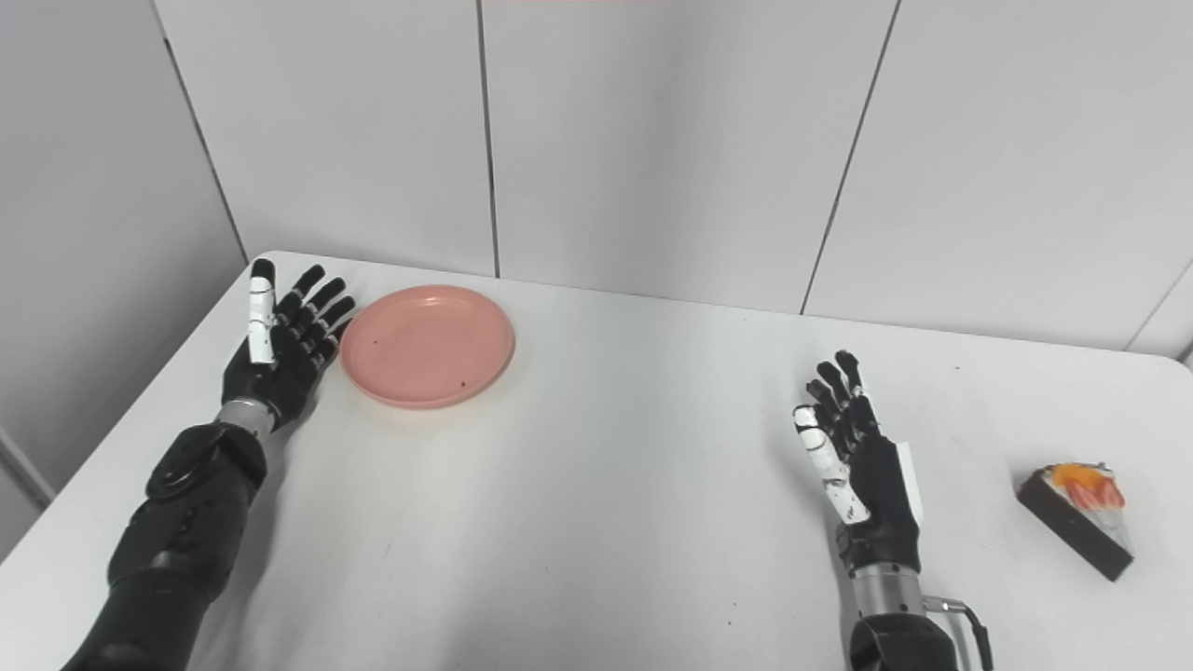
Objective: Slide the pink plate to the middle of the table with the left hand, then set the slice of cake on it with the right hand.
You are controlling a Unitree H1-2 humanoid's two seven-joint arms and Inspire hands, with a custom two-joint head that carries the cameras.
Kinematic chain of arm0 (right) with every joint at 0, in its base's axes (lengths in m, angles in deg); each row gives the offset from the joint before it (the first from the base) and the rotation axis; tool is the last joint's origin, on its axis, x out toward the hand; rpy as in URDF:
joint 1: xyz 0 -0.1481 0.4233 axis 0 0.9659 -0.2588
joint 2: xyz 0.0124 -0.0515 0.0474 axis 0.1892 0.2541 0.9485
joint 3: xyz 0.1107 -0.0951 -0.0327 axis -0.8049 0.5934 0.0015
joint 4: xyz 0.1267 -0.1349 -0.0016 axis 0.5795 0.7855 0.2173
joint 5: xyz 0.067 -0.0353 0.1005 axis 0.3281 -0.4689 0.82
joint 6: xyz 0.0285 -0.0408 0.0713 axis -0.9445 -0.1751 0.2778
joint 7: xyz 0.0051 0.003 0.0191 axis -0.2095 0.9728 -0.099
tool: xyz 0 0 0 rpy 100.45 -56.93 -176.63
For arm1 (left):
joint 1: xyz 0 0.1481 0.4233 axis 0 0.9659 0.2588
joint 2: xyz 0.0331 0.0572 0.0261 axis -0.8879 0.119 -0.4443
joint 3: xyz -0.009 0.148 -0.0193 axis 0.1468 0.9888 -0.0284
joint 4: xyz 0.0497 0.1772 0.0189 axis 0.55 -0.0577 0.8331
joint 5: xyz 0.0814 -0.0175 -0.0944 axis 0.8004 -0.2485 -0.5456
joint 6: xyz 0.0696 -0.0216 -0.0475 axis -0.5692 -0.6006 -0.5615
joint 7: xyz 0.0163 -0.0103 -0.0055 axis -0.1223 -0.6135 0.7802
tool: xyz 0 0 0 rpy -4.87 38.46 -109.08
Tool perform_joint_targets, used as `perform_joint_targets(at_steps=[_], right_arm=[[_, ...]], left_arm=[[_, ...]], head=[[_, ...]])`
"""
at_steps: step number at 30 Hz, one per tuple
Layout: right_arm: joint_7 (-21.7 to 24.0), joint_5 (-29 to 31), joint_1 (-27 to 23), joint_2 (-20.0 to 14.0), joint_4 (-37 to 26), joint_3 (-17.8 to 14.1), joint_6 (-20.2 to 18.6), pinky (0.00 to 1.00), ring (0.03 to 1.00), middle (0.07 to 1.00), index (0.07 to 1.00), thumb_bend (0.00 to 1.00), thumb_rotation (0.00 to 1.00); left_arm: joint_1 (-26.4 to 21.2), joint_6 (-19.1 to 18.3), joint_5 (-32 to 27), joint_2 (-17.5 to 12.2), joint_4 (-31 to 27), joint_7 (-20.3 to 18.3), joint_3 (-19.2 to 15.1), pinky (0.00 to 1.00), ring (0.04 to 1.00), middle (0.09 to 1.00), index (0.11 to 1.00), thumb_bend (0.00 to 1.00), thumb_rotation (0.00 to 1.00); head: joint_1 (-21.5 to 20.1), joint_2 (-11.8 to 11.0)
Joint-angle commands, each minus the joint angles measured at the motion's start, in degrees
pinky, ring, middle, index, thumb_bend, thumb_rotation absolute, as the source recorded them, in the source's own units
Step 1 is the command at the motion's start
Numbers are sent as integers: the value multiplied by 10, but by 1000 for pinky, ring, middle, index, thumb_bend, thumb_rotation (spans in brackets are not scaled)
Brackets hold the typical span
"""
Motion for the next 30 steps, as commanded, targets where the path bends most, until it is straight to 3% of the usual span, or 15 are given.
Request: perform_joint_targets(at_steps=[1, 8, 19, 25, 30], right_arm=[[-1, -2, 11, 1, 11, -1, 27, 931, 896, 925, 955, 451, 653], [3, 1, 11, 0, 10, 0, 22, 941, 901, 931, 959, 456, 650], [1, 5, 8, 8, 14, 0, 21, 957, 910, 934, 965, 477, 651], [-13, -17, 12, 11, 4, 5, 11, 940, 901, 926, 954, 512, 662], [-19, -22, 14, 20, -2, 5, 8, 934, 895, 924, 952, 511, 646]], left_arm=[[1, -12, 16, 12, -16, 10, 11, 892, 920, 919, 921, 844, 985], [7, -10, 46, 34, -32, 20, 34, 886, 915, 913, 913, 873, 975], [23, -33, 47, 79, -80, 24, 41, 935, 954, 948, 955, 824, 977], [47, -9, 62, 125, -112, 52, 50, 957, 973, 972, 973, 780, 986], [59, 2, 67, 144, -123, 51, 59, 978, 989, 989, 993, 773, 985]], head=[[0, 0], [-4, 0], [-32, 8], [-53, 13], [-77, 15]])
